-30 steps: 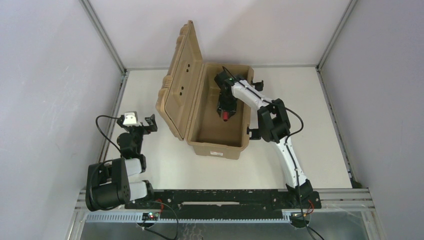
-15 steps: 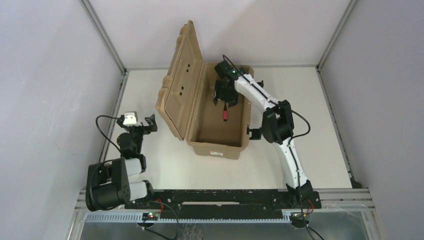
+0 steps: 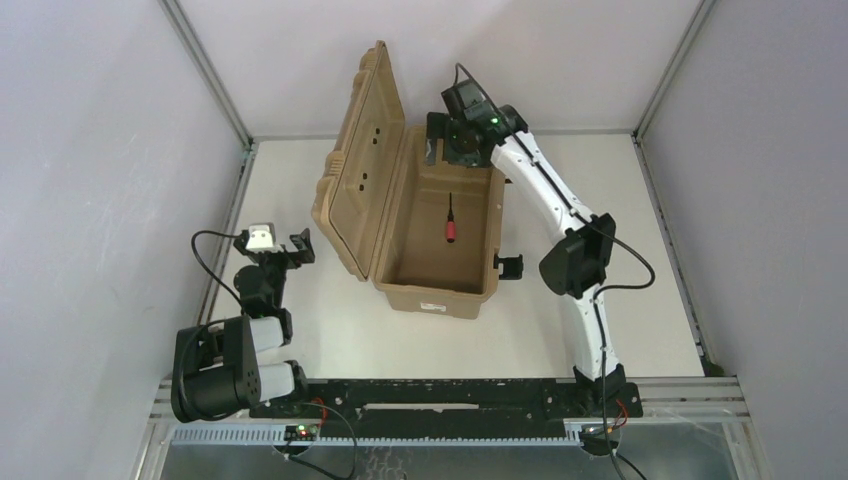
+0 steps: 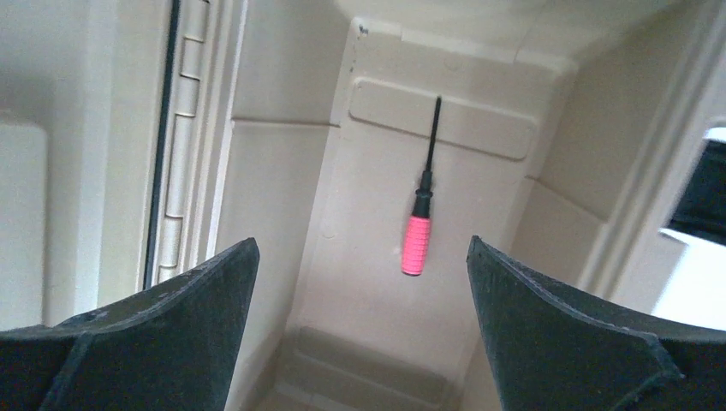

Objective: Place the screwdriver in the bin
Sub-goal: Reset both arms

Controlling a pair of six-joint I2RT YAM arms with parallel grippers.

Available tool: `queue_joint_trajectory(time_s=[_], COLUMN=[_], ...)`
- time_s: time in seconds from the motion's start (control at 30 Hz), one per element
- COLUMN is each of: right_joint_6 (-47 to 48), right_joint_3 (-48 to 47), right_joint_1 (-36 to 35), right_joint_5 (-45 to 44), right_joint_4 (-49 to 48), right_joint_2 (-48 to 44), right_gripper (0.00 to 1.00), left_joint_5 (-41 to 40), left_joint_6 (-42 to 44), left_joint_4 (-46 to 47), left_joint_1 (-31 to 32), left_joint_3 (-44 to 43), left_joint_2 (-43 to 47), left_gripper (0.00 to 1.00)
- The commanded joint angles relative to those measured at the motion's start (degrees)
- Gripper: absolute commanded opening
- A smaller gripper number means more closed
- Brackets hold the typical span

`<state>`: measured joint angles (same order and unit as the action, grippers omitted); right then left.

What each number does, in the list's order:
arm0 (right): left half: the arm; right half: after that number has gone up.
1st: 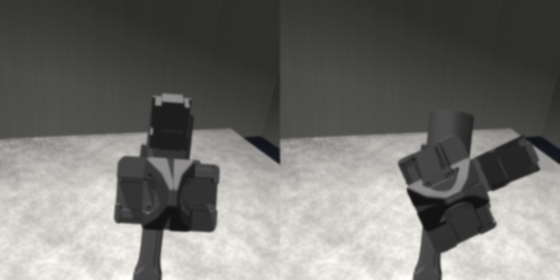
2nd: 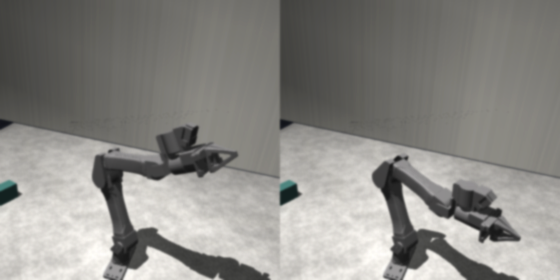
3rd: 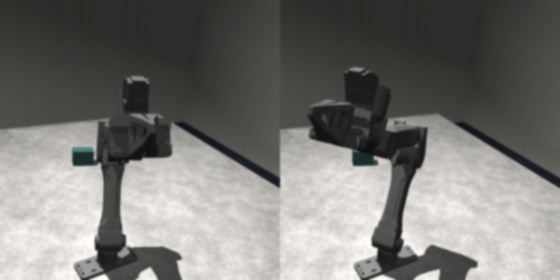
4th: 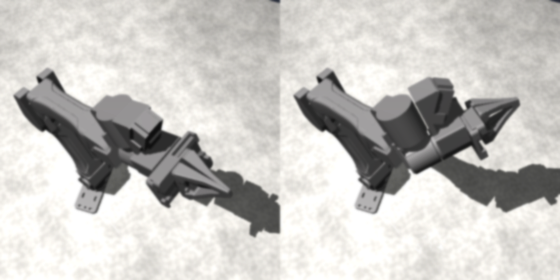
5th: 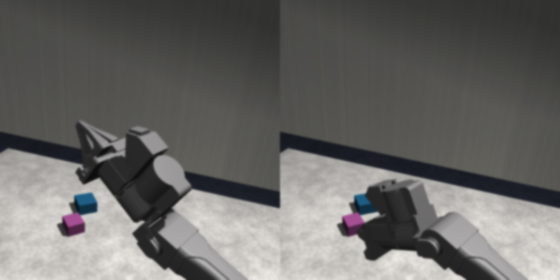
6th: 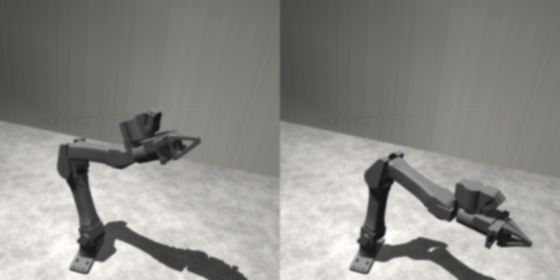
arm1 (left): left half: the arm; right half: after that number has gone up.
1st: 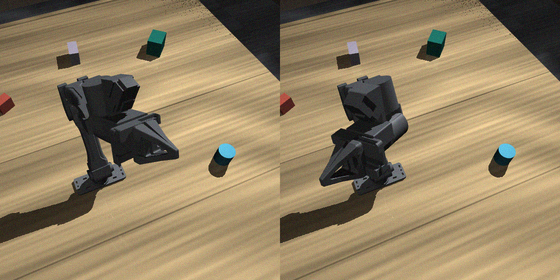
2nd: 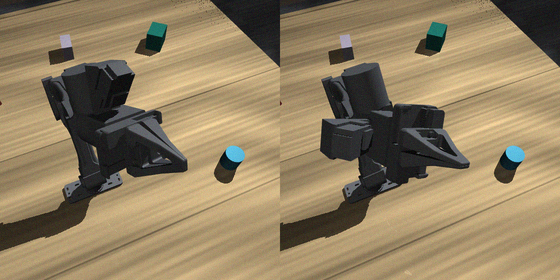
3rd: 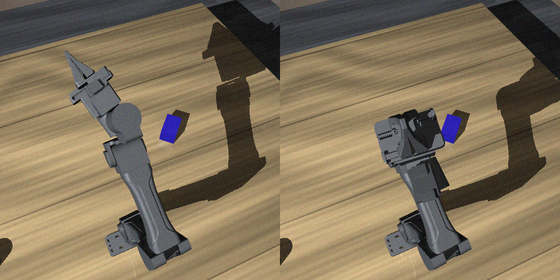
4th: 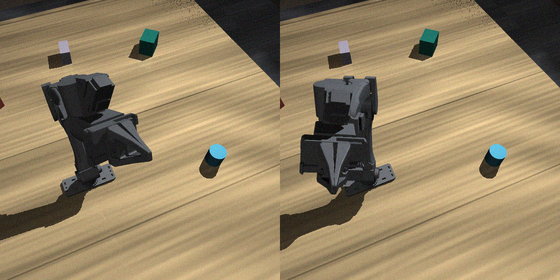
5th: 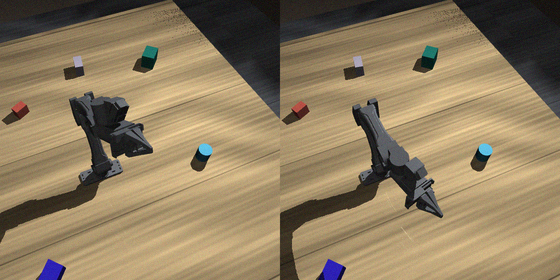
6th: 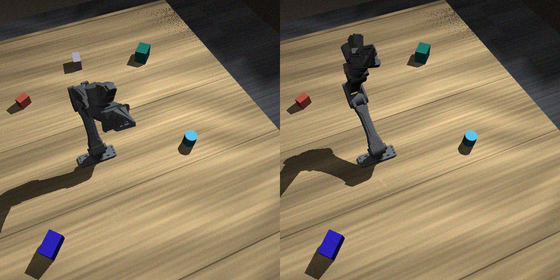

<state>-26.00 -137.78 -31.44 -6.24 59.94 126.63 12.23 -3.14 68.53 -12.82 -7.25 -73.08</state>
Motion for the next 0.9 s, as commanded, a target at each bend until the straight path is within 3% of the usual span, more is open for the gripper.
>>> queue_joint_trajectory(time_s=[0.0,0.37,0.87], right_joint_6=[7.08,19.06,22.07], right_joint_3=[-1.97,1.97,25.90], right_joint_1=[0.91,5.48,16.98], right_joint_5=[-4.01,-14.02,-15.66], right_joint_4=[-3.19,-6.89,-18.28], right_joint_2=[-6.73,-15.77,-31.41], right_gripper=[1.00,1.00,1.00], left_joint_5=[0.17,0.03,-0.08], left_joint_6=[-0.64,-0.65,-0.64], left_joint_4=[2.68,2.85,3.04], left_joint_1=[-0.05,0.01,0.15], left_joint_3=[0.83,0.85,0.84], left_joint_2=[0.16,0.09,-0.03], left_gripper=[1.00,1.00,1.00])
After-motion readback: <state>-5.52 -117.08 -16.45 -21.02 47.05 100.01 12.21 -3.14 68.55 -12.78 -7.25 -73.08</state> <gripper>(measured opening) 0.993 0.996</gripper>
